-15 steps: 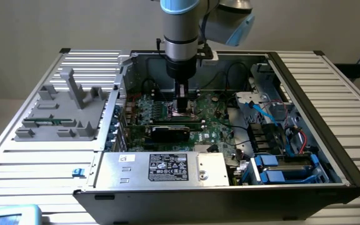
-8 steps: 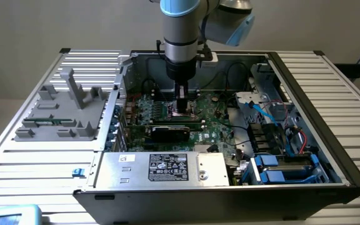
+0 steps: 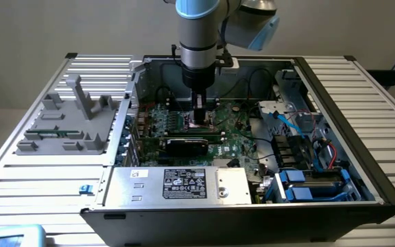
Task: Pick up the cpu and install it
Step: 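Place the cpu into insertion slot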
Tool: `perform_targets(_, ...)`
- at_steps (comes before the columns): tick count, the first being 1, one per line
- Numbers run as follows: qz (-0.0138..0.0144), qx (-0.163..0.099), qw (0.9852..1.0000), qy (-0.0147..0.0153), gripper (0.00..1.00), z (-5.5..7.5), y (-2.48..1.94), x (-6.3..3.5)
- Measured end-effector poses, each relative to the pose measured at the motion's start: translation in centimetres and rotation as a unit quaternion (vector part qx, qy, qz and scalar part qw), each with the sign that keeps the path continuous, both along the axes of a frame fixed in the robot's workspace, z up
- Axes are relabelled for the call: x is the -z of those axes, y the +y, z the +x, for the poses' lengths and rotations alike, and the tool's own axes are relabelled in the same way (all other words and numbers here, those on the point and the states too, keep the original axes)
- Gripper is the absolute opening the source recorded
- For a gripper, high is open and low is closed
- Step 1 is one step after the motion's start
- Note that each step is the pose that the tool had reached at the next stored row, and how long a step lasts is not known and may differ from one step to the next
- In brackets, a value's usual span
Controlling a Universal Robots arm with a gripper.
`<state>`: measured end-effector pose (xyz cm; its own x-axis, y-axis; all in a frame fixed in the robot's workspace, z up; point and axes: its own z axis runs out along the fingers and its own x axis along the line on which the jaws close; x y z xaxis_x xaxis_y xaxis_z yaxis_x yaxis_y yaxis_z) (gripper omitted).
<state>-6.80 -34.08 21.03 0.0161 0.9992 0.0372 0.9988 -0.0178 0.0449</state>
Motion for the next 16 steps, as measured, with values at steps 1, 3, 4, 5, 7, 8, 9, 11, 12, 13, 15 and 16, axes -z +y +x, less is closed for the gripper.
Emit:
perform_targets(1, 0.0, 0.0, 1.0, 0.0, 0.55, 0.0, 0.0, 0.02)
perform_targets(3, -0.0003, 0.0, 1.0, -0.0001, 0.55, 0.0, 0.0, 0.08)
perform_targets(4, -0.0008, 0.0, 1.0, -0.0001, 0.55, 0.0, 0.01, 0.13)
perform_targets(5, -0.0016, 0.0, 1.0, 0.0, 0.55, 0.0, 0.0, 0.17)
perform_targets(7, -0.0033, 0.0, 1.0, -0.0001, 0.55, 0.0, 0.0, 0.29)
perform_targets(8, -0.004, 0.0, 1.0, 0.0, 0.55, 0.0, 0.0, 0.33)
perform_targets(9, -0.0041, 0.0, 1.0, 0.0, 0.55, -0.01, 0.0, 0.37)
perform_targets(11, -0.0042, 0.0, 1.0, 0.0, 0.55, -0.04, 0.0, 0.4)
perform_targets(12, -0.0043, 0.0, 1.0, 0.0, 0.55, -0.08, 0.0, 0.41)
perform_targets(13, -0.0042, 0.0, 1.0, 0.0, 0.55, -0.12, 0.0, 0.42)
perform_targets(15, -0.0041, 0.0, 1.0, 0.0, 0.55, -0.21, 0.01, 0.44)
perform_targets(16, -0.0043, 0.0, 1.0, 0.0, 0.55, -0.22, 0.0, 0.44)
